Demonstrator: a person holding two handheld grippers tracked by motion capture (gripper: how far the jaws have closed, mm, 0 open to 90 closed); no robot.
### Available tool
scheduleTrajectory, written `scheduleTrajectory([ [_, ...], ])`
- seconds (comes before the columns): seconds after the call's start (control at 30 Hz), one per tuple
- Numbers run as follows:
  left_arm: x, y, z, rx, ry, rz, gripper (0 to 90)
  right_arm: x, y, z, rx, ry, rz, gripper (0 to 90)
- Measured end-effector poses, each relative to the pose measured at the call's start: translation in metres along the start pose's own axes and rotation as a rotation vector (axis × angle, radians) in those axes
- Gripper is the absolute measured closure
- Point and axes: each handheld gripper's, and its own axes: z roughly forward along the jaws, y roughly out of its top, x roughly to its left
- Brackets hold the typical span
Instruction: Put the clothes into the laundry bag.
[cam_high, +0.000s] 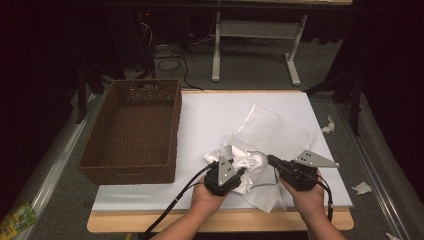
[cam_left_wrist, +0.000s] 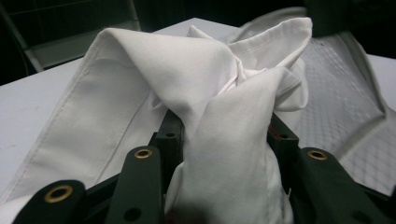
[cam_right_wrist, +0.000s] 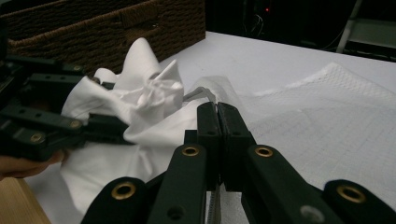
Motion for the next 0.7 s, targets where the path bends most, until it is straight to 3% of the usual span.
scheduleTrajectory([
  [0.1,-0.001,0.007,0.002,-0.007,0.012,-0.014,58.8,0.001,0.000,-0.001,-0.003,0.001,0.003,89.8],
  [0.27,-0.006,0.018,-0.002,-0.036,0.012,0.021,58.9,-0.002,-0.001,-0.002,-0.006,0.001,0.013,89.9],
  [0.43,-0.007,0.021,-0.005,-0.038,0.021,0.030,58.9,-0.002,-0.002,-0.001,-0.009,0.003,0.014,89.9],
  [0.6,-0.011,0.012,0.012,0.003,0.042,0.021,58.1,-0.001,-0.001,0.001,-0.012,0.002,0.010,89.9],
  [0.7,-0.014,0.006,0.024,0.017,0.031,-0.003,55.0,0.000,-0.001,0.000,-0.016,0.004,0.012,89.9],
])
